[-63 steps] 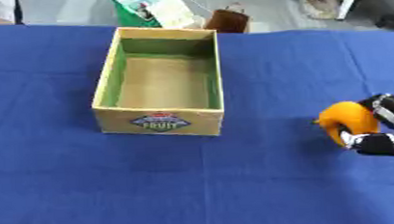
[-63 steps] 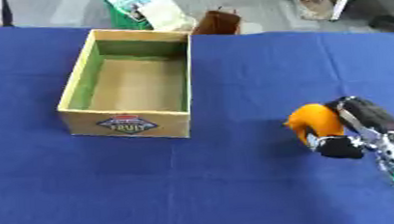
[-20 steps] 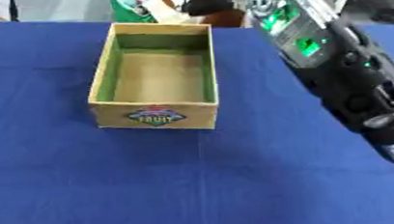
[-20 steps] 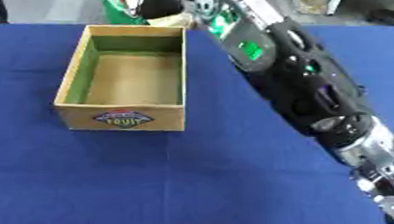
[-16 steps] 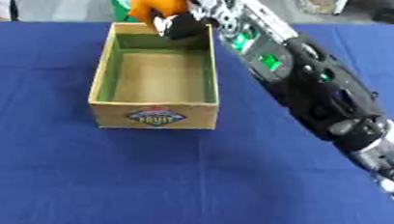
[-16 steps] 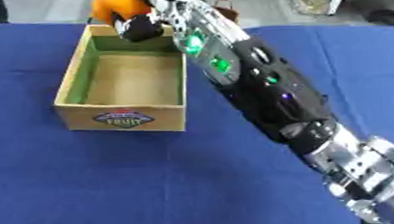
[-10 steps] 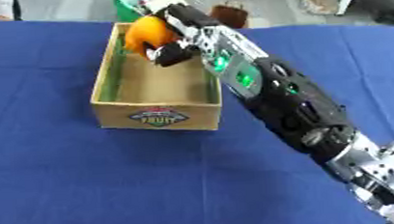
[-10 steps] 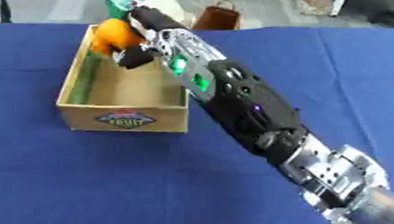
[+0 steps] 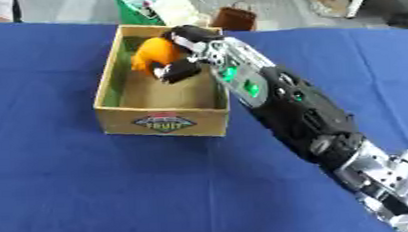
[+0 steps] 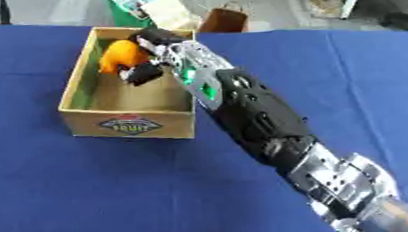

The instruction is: Pick up objects on the table and place them in the box.

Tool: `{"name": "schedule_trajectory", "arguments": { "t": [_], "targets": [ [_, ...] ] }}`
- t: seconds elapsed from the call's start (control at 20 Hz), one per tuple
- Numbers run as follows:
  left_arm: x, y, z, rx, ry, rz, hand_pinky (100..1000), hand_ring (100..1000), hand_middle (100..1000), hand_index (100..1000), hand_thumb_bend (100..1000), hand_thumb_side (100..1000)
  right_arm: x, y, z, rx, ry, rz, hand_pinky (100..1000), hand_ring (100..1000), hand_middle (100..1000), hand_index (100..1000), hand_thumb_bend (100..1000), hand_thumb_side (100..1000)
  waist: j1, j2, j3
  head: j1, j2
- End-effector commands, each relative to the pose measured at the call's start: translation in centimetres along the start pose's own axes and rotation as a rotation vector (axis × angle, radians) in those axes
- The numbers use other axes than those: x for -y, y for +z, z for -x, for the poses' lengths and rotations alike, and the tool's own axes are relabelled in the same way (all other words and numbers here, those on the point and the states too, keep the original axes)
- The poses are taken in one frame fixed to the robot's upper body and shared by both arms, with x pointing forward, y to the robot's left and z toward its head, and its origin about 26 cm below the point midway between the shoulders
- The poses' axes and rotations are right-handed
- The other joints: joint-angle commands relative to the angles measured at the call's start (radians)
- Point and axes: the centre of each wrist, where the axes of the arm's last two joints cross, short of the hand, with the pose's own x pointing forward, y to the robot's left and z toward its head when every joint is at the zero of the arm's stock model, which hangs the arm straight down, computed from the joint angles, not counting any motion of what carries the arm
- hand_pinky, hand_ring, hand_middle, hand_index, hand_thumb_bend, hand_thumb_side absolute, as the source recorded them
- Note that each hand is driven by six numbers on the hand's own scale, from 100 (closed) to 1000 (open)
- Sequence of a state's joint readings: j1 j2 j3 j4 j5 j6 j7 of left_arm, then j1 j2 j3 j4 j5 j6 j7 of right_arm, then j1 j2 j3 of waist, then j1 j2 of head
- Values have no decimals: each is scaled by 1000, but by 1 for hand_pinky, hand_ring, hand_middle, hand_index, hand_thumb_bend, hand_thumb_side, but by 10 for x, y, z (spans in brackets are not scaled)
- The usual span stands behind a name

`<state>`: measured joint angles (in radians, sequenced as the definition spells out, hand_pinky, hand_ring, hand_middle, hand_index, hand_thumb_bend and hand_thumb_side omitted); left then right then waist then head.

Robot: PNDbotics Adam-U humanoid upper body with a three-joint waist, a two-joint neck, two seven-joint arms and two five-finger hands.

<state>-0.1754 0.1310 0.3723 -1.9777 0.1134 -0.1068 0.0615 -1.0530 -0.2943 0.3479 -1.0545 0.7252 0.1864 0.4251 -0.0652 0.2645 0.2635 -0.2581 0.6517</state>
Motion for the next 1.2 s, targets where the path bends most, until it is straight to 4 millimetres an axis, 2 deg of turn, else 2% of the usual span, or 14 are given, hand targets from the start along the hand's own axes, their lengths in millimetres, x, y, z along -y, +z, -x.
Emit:
{"name": "schedule_trajectory", "arguments": {
  "t": [0.05,0.25,0.3,0.75,1.0,1.2],
  "targets": [
    [0,-4,-8,35,-3,4,447,354,465,537,100,787,20,5,1,-14,5,66,926,1000,860,1000,185,604,9,-15,-2,2,-5],
    [0,-4,-8,33,-2,1,447,354,465,537,100,787,14,8,11,-41,-42,82,933,1000,877,1000,583,618,6,-14,-4,9,-8],
    [0,-4,-8,34,-2,0,447,353,465,537,100,787,13,9,14,-47,-52,91,932,1000,874,1000,638,620,5,-14,-5,11,-9],
    [-1,-4,-8,34,-8,-1,449,354,465,537,100,788,23,23,25,-52,-72,154,939,1000,889,1000,751,616,0,-13,-15,30,-15],
    [-2,-4,-8,34,-11,-4,449,354,465,537,100,788,37,33,23,-35,-99,213,932,1000,857,1000,713,651,1,-14,-18,32,-11],
    [-4,-4,-8,35,-18,-11,449,354,465,537,100,789,61,64,20,17,-111,326,921,1000,847,1000,688,702,-2,-15,-28,45,-10]
  ]
}}
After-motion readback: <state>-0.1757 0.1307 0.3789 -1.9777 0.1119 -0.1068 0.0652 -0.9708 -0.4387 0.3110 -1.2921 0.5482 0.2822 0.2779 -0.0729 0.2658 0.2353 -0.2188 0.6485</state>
